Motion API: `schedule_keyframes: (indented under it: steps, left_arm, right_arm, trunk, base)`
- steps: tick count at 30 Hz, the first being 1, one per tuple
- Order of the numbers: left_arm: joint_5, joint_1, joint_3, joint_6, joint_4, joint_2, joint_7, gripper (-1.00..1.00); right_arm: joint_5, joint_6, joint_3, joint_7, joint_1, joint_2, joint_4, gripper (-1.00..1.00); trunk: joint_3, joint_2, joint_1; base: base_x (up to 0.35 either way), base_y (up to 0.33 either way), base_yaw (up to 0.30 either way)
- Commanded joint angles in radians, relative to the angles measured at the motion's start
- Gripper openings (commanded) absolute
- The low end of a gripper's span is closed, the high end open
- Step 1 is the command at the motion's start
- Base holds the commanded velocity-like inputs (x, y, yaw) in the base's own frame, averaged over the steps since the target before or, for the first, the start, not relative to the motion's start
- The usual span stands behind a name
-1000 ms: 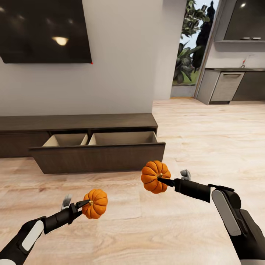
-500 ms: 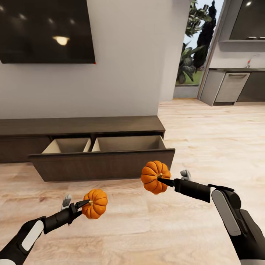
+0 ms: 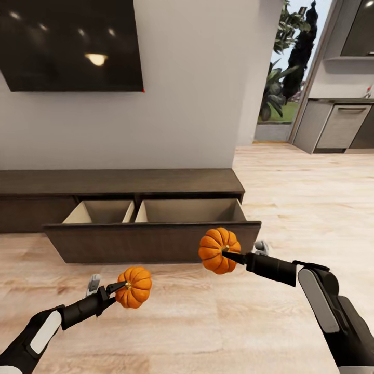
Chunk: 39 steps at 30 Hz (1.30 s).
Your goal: Place each of the two pumpkins and all three candles from the living room inside a cabinet in the living room (use any cabinet), then make sure every cabinet is closed, and position the cauldron so it is next to a table in the living room.
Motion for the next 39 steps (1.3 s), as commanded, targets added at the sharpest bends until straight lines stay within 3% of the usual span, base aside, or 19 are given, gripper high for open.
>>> schedule_keyframes:
  steps: [1, 8, 14, 17, 39]
  left_arm:
    - [0.003, 0.0, 0.001, 0.006, 0.0, -0.001, -0.002, -1.0]
    - [0.005, 0.0, 0.001, 0.006, -0.001, 0.0, -0.005, -1.0]
    - [0.004, 0.0, 0.001, 0.006, -0.001, 0.0, -0.005, -1.0]
    - [0.005, 0.0, 0.001, 0.006, -0.001, 0.001, -0.007, -1.0]
    - [0.002, 0.0, 0.001, 0.007, -0.001, -0.001, -0.005, -1.0]
  right_arm:
    - [-0.003, 0.004, -0.001, 0.005, -0.001, 0.0, 0.008, -1.0]
    - [-0.003, -0.019, -0.001, 0.006, -0.001, 0.0, 0.021, -1.0]
    - [-0.003, -0.02, -0.001, 0.005, -0.001, 0.0, 0.022, -1.0]
    - [-0.003, -0.02, -0.001, 0.005, -0.001, 0.001, 0.023, -1.0]
    - [-0.004, -0.04, -0.003, -0.012, -0.001, 0.0, 0.02, -1.0]
  trunk:
    - [-0.001, 0.0, 0.0]
    - [-0.001, 0.0, 0.0]
    - [0.022, 0.001, -0.003]
    - [0.022, 0.001, -0.003]
    - [0.107, 0.006, -0.013]
  base:
    - [0.158, 0.011, 0.002]
    - [0.037, 0.002, 0.0]
    - [0.001, 0.0, 0.0]
    - [0.0, 0.0, 0.0]
    - [0.0, 0.0, 0.0]
